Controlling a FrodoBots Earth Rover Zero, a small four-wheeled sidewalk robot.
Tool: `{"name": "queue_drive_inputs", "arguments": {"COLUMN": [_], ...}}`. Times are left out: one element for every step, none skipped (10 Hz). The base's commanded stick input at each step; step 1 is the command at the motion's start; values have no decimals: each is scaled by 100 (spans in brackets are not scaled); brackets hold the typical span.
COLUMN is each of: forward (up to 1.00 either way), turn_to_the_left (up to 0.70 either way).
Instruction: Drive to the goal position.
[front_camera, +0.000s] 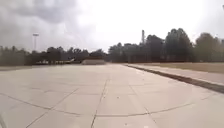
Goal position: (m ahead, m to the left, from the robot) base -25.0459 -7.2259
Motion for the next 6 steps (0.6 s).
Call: {"name": "queue_drive_inputs", "arguments": {"forward": [0,0,0,0,0,0], "turn_to_the_left": [-89,-90,-89,-89,-90,-90]}}
